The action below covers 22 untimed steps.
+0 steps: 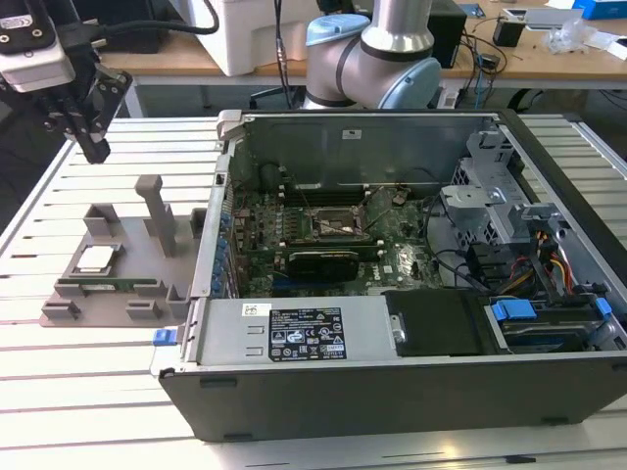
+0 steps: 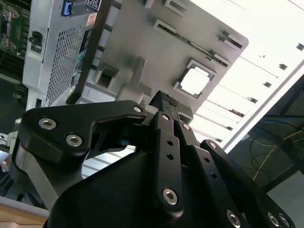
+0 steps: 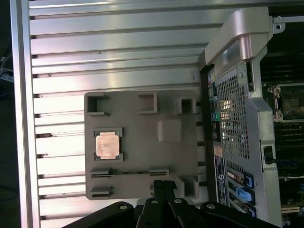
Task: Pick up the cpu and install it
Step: 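Reach for the cpu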
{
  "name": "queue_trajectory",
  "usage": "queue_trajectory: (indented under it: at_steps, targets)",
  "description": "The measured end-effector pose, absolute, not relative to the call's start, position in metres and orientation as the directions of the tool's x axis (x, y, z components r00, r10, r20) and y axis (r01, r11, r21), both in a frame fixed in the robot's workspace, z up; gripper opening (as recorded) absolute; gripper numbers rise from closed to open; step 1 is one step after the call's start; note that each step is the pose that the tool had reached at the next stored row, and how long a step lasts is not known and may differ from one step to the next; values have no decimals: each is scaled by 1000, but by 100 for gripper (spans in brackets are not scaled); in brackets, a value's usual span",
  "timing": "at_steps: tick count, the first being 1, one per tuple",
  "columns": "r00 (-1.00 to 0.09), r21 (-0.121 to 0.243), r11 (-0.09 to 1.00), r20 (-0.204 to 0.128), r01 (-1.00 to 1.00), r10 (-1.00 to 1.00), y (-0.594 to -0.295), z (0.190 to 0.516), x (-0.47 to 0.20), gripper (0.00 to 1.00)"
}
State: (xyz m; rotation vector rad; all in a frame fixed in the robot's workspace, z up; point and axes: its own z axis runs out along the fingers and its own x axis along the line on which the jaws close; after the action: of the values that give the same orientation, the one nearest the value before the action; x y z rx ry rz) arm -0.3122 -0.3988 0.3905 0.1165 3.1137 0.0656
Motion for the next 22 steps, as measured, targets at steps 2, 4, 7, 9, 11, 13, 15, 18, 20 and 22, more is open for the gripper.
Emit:
queue_trajectory:
  at_steps: [2, 4, 7, 9, 11, 13, 15, 18, 20, 22]
  targets:
    - [-997, 43, 996, -23, 74, 75, -399, 390, -317, 11]
    - [-997, 43, 996, -23, 74, 75, -399, 390, -322, 11]
    - [-997, 43, 996, -23, 74, 75, -399, 390, -332, 11]
    - [-997, 43, 996, -23, 74, 75, -399, 390, -337, 11]
    - [-997, 43, 996, -23, 74, 75, -399, 390, -344, 11]
    - [-997, 43, 996, -24, 74, 75, -399, 390, -351, 11]
    - [-997, 43, 996, -24, 74, 75, -399, 390, -357, 11]
    - [-997, 43, 996, -23, 74, 75, -399, 390, -365, 11]
    - [-997, 43, 996, -23, 74, 75, -399, 390, -370, 11]
    - [-997, 43, 996, -23, 74, 75, -399, 390, -376, 11]
